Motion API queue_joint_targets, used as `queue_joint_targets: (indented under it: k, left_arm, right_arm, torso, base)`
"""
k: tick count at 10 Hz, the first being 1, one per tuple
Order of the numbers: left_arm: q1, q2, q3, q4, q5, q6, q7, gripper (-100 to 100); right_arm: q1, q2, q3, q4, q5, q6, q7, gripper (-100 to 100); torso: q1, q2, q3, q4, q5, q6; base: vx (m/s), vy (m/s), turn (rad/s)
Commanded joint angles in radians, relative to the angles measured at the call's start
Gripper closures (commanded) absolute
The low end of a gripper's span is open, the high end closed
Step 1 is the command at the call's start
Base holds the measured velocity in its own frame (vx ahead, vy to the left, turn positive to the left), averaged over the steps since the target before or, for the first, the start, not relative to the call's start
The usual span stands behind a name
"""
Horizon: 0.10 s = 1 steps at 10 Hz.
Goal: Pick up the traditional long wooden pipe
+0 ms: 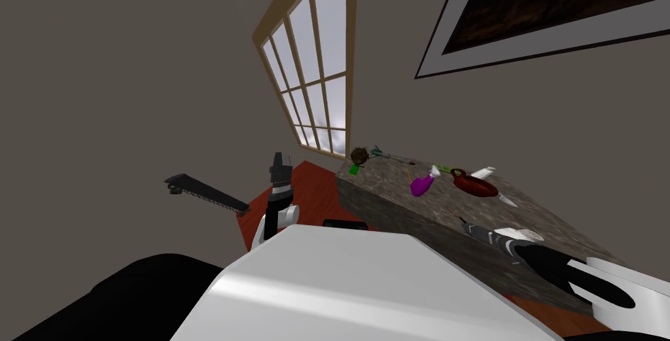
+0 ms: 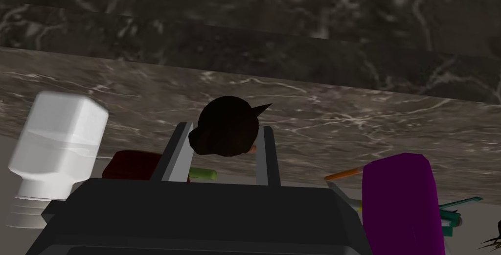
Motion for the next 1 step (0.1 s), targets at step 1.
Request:
queue_joint_targets:
  k: [1]
  left_arm:
    - [0.000, 0.000, 0.000, 0.000, 0.000, 0.000, 0.000, 0]
  right_arm:
    - [0.000, 0.000, 0.000, 0.000, 0.000, 0.000, 0.000, 0]
  torso:
    - [0.000, 0.000, 0.000, 0.000, 0.000, 0.000]
  base:
    - [0.000, 0.000, 0.000]
